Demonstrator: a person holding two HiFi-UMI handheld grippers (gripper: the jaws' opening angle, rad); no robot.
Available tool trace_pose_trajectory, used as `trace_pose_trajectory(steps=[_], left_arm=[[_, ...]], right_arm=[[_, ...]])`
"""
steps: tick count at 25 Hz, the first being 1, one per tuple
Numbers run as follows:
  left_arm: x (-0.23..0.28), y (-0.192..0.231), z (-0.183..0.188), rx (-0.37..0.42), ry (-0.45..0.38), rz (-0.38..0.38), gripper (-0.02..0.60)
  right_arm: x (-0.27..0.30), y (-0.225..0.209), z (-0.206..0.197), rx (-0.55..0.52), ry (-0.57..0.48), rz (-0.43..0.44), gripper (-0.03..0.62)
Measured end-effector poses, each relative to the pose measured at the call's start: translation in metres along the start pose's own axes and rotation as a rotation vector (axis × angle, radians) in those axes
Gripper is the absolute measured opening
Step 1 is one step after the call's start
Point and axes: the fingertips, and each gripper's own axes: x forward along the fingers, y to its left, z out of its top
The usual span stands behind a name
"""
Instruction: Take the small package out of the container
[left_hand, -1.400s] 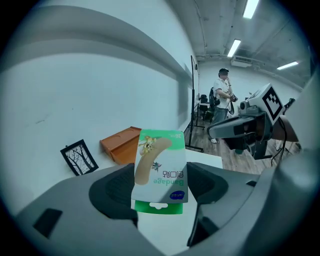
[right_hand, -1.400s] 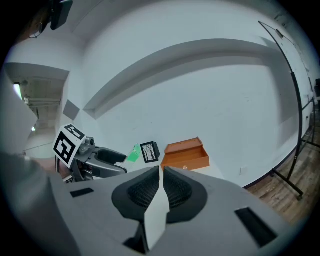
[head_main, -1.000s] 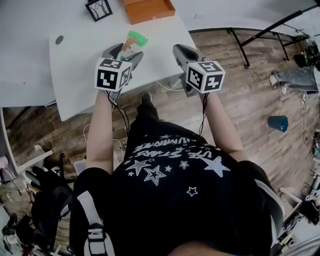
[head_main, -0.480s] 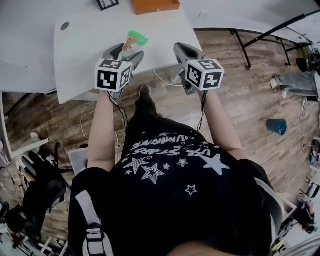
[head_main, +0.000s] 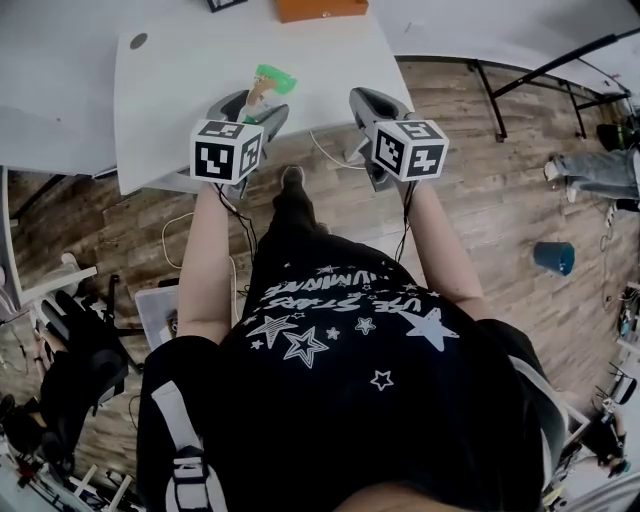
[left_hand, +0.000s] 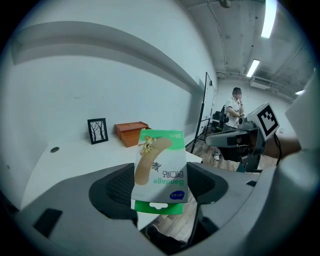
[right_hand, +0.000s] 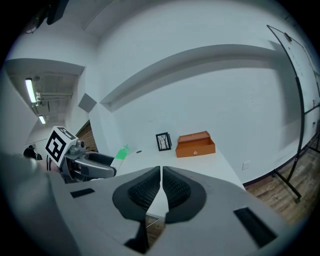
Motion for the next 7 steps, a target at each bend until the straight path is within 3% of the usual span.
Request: trace_pose_trajectory(steps=[7], left_arm=[[0.006,0.01,0.003,-0.02,-0.009,0.006,0.354]], right_arm=[[0.012,-0.004,-0.003,-0.002,0.016,0.009,0.051]])
